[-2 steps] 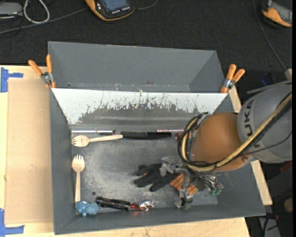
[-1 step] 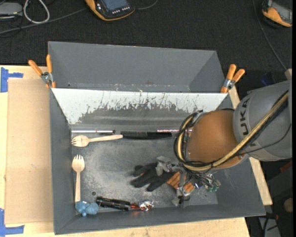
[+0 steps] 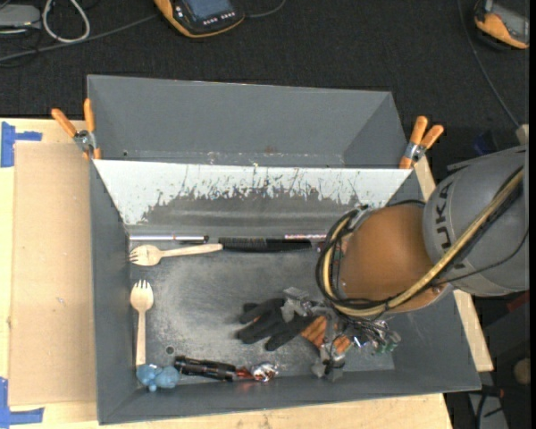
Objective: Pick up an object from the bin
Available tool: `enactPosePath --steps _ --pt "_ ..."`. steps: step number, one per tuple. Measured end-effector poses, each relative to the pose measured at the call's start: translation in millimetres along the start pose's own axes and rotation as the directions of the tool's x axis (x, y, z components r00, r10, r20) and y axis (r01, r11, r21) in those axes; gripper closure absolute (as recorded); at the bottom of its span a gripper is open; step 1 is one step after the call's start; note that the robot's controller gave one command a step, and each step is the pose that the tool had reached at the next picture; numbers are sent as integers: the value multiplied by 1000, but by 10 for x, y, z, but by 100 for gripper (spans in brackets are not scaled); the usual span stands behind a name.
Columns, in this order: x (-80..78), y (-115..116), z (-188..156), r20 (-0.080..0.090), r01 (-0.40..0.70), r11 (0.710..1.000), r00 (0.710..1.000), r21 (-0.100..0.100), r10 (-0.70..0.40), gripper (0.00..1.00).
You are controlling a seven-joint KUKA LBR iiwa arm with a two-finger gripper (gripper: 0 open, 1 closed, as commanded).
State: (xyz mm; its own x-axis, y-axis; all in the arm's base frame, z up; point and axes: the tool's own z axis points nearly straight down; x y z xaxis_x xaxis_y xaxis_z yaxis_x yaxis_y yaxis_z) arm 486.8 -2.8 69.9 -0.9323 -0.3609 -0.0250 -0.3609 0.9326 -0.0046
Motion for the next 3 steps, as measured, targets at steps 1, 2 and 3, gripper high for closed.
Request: enactPosePath --steps 1,2,3 --pt "-70 -39 3 0 36 999 999 -1 -36 100" --pt "-70 -39 3 0 36 999 999 -1 -36 100" --pt "-70 -114 2 1 47 999 999 -3 -47 100"
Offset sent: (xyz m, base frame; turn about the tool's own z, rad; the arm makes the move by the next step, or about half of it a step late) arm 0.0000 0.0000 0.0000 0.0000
